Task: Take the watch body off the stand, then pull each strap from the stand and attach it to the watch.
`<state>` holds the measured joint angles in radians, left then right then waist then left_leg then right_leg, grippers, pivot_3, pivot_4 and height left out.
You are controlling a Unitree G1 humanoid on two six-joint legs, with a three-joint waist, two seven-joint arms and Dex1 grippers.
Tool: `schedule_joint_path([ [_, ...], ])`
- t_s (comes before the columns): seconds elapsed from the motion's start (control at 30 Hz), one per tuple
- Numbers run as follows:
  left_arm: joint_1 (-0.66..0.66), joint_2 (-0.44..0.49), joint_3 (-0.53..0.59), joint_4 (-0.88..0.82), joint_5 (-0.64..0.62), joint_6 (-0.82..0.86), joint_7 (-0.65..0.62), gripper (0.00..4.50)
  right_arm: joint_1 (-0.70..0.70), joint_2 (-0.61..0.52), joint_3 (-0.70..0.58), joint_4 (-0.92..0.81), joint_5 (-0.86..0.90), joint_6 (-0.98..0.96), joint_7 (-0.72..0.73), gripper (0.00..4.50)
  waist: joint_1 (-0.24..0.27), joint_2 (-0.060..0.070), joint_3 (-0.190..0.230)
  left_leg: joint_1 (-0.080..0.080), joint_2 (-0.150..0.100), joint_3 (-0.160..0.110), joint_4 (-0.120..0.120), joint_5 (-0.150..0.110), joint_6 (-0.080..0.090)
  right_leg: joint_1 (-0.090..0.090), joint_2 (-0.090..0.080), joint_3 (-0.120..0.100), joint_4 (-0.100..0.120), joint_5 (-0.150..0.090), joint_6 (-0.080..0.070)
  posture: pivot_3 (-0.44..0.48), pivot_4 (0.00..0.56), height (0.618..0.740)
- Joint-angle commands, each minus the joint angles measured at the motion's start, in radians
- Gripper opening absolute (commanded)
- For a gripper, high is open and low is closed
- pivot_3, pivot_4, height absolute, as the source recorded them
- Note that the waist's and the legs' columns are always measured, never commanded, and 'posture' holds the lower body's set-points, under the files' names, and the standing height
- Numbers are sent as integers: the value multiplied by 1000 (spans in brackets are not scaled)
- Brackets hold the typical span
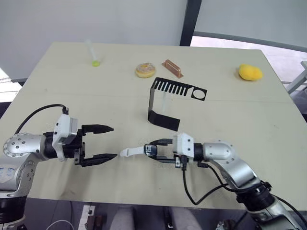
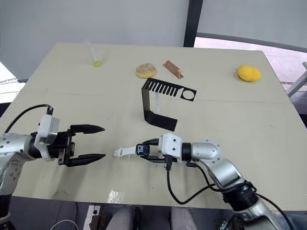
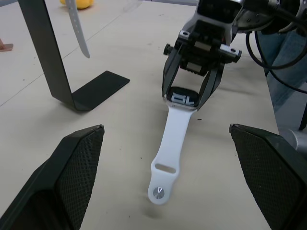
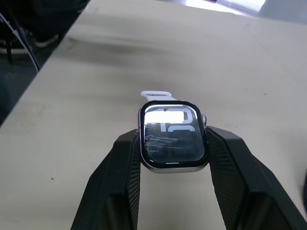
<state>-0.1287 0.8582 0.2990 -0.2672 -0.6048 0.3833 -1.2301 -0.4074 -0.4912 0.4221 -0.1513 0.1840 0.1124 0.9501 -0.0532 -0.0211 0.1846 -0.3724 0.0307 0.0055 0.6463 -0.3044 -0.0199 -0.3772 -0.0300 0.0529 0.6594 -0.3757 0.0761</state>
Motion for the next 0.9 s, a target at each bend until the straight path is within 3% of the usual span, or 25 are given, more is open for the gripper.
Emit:
schedule_joint_path([
  [0.03,20,28,32,-29,-17,-22,-26,4500,-7,-10,4,61,-35,11,27,1508,1,0,0,0,0,0,0,0,0,0,-1,0,0,0,0,0,150,740],
  [0.33,63,19,34,-55,-29,-31,-14,4500,-20,-40,1,189,-67,-27,99,1508,-5,0,0,1,0,0,0,0,0,0,0,0,0,0,0,0,150,740],
  [0.53,73,17,45,-60,-34,-32,5,4500,-11,-117,-93,170,12,-105,195,4408,2,0,0,1,0,0,0,0,1,1,0,-1,0,0,0,0,150,740],
  [0.6,85,20,53,-61,-35,-33,7,4500,8,-155,-134,142,39,-114,220,4464,4,0,0,0,-1,0,0,-1,1,1,-1,-1,-1,0,0,0,150,740],
  [0.73,147,37,126,7,3,-70,4,4500,171,-287,-460,73,254,-90,262,4464,3,1,1,0,0,0,0,-1,2,1,-1,-1,-2,0,0,0,150,740],
  [0.9,201,15,231,113,39,-130,60,4500,407,-363,-741,136,288,-133,239,4464,9,1,1,1,1,0,-1,-1,2,3,1,-1,-5,0,0,0,150,740],
])
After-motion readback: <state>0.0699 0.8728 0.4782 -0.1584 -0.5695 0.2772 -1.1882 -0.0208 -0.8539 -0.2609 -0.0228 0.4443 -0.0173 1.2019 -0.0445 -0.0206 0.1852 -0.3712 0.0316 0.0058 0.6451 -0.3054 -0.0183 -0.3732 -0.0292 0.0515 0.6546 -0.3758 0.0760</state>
